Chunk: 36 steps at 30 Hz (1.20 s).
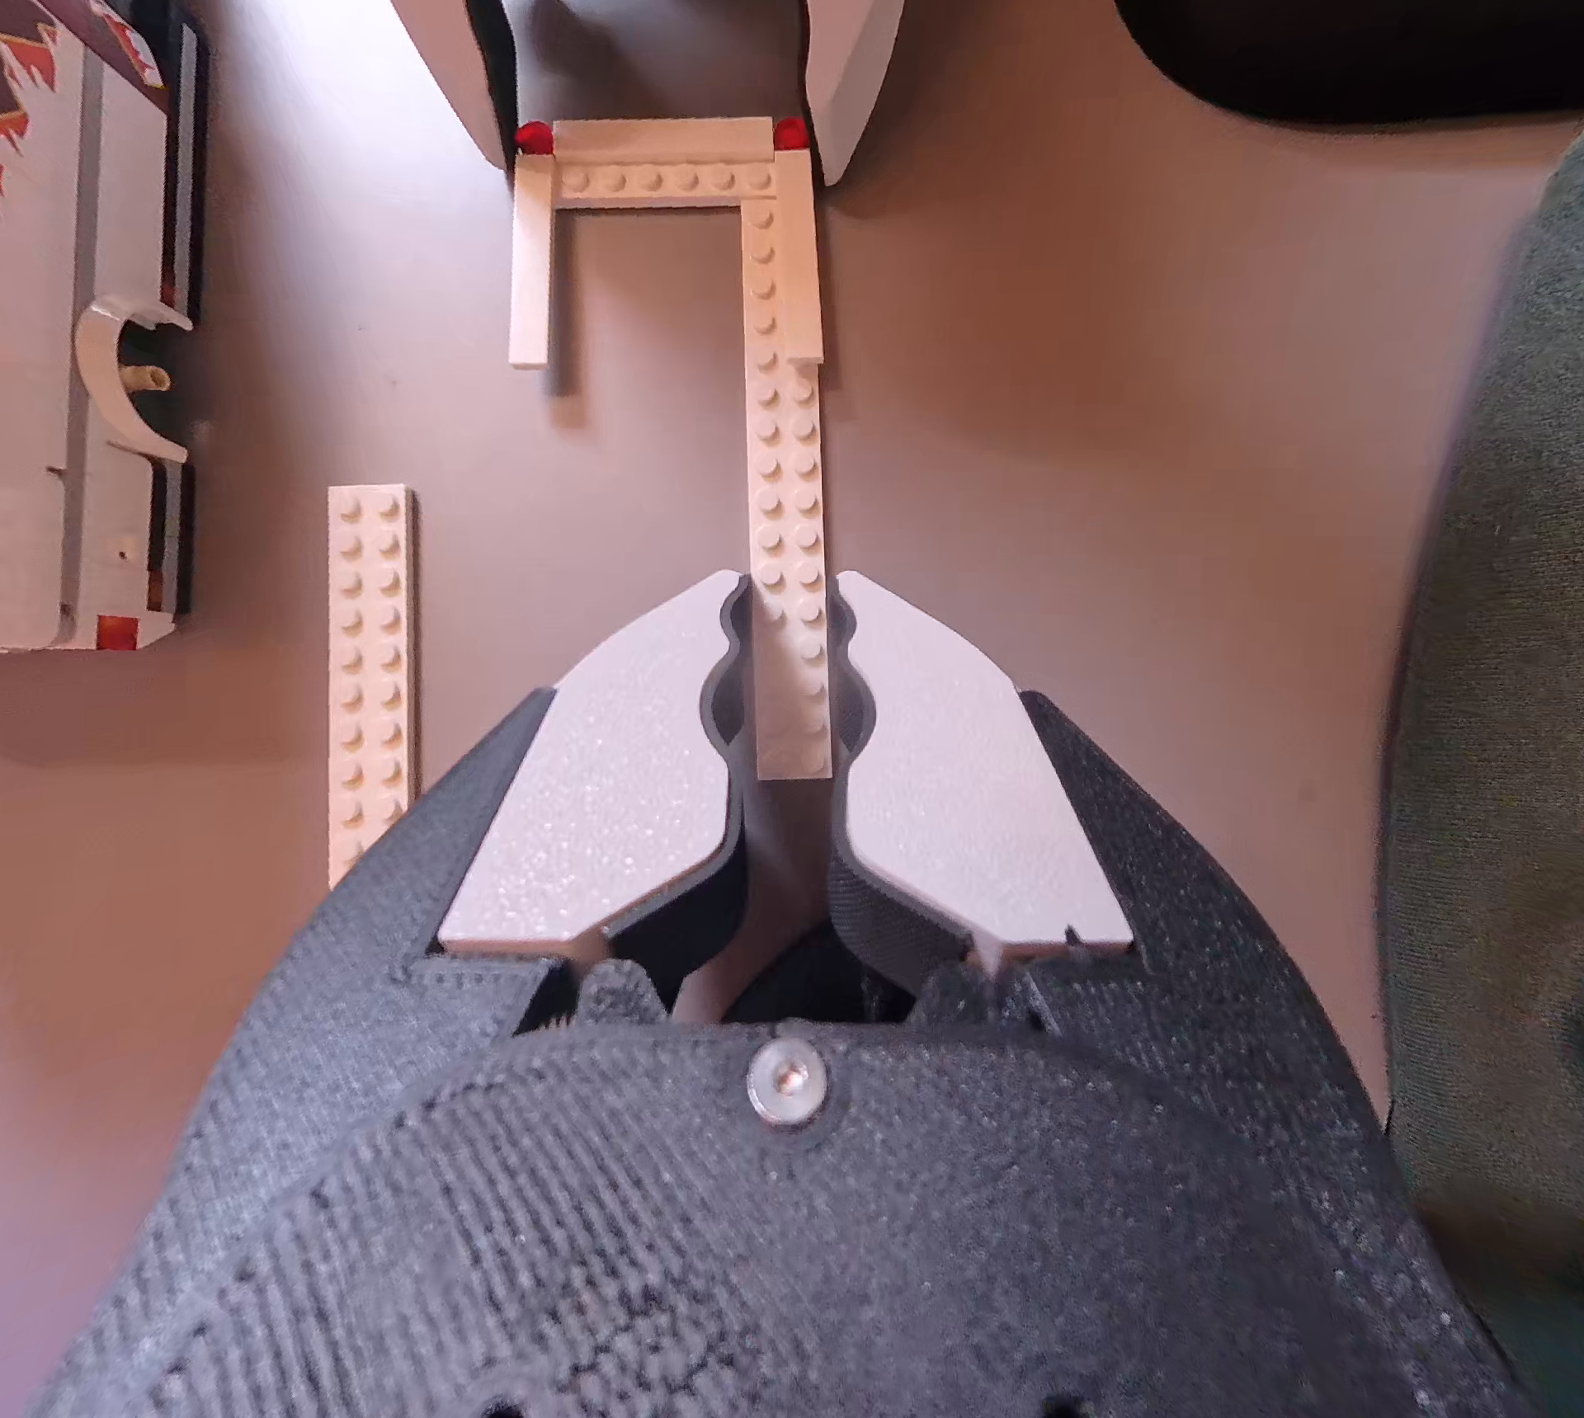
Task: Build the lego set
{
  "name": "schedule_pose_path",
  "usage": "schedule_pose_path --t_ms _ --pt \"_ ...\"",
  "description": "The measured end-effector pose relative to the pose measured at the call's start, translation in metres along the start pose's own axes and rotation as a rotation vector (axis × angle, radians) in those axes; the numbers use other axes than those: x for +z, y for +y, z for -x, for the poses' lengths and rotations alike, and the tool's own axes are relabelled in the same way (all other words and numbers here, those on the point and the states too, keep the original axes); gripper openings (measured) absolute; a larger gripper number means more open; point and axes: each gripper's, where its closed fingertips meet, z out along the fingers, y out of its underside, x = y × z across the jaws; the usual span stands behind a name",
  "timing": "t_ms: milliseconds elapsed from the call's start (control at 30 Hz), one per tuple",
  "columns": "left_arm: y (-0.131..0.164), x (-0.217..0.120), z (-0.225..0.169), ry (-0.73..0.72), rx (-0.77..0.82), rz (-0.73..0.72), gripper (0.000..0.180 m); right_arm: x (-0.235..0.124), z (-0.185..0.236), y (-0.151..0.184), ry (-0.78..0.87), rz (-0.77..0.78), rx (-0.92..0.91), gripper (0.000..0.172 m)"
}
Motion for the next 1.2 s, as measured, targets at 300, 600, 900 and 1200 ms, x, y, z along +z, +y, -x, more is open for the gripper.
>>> schedule_pose_path --t_ms 300,600,900,1200 --pt "0.001 -0.002 0.000 -0.002 -0.002 -0.017 0.025 -0.013 -0.001 -0.004 0.047 -0.064 0.034 0.069" --pt "-0.016 0.005 0.001 -0.030 0.035 -0.060 0.021 -0.019 0.020 -0.016 0.142 -0.196 0.012 0.008" --pt "-0.024 0.016 0.000 -0.045 0.036 -0.047 0.022 -0.006 0.028 -0.008 0.122 -0.143 0.037 0.004" --pt "-0.027 0.019 -0.001 -0.036 0.015 -0.064 0.016 -0.004 0.028 -0.008 0.134 -0.066 0.010 0.004"
